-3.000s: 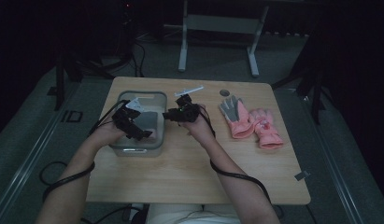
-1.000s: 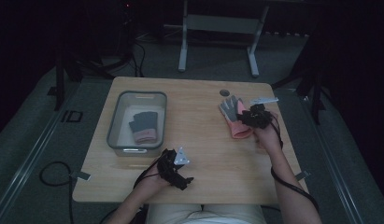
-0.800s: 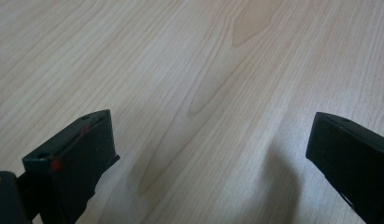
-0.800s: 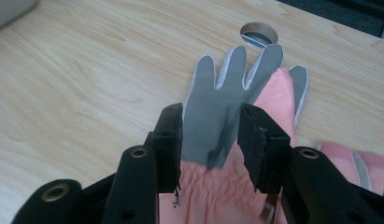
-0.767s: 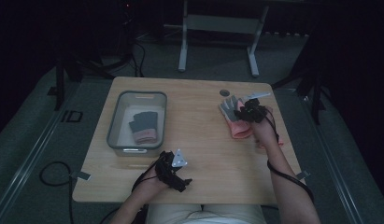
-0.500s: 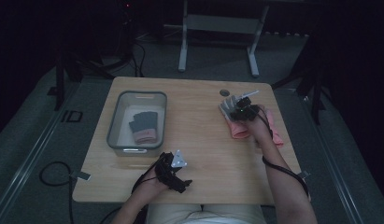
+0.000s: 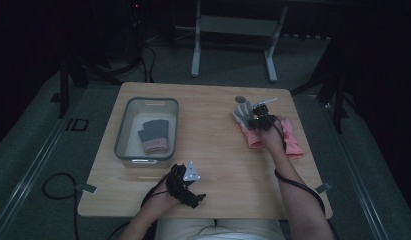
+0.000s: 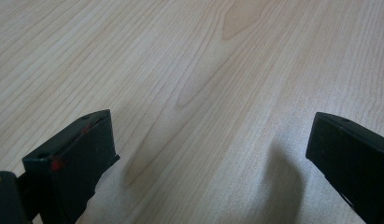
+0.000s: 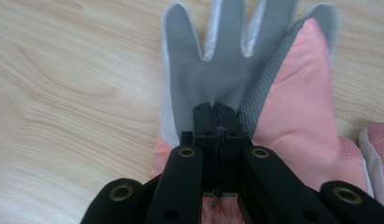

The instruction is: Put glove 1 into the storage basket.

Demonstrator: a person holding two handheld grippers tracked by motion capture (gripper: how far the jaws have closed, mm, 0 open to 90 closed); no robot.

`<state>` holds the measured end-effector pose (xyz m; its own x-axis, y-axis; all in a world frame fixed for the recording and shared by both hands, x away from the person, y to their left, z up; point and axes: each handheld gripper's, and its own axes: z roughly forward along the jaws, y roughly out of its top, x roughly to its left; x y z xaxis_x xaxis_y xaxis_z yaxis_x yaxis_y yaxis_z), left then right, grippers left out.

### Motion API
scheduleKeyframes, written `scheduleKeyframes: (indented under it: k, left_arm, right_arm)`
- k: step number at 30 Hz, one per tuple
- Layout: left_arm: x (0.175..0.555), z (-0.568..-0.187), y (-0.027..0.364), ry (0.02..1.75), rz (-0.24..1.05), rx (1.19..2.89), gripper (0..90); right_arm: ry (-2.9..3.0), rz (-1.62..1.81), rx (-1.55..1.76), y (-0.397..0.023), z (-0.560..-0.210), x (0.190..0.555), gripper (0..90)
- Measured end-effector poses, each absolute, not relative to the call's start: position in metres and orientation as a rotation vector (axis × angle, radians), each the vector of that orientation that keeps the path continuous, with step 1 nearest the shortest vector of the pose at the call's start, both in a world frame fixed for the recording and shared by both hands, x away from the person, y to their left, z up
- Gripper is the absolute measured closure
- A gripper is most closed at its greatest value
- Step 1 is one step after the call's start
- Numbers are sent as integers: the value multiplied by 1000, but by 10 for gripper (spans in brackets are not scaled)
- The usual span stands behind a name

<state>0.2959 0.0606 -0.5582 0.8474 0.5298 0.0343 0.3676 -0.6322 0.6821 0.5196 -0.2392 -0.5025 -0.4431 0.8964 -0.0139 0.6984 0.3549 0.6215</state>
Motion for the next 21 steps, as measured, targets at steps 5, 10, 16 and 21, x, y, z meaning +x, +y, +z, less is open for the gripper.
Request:
scheduleKeyframes:
  k: [5,10,16,21]
  left_arm:
    - [295,-557,61,651,305,2315,11]
    - [294,-556,61,649,309,2307,10]
    - [295,-556,60,649,310,2310,10]
    - [296,-554,60,645,326,2301,10]
  right_arm:
    - [2209,889,1405,-234,-475,498,893]
    - [2161,961,1380,-222,-444,463,893]
    - [2094,1015,1407,-207,-420,425,892]
    - [2057,1071,1493,-197,-426,401,892]
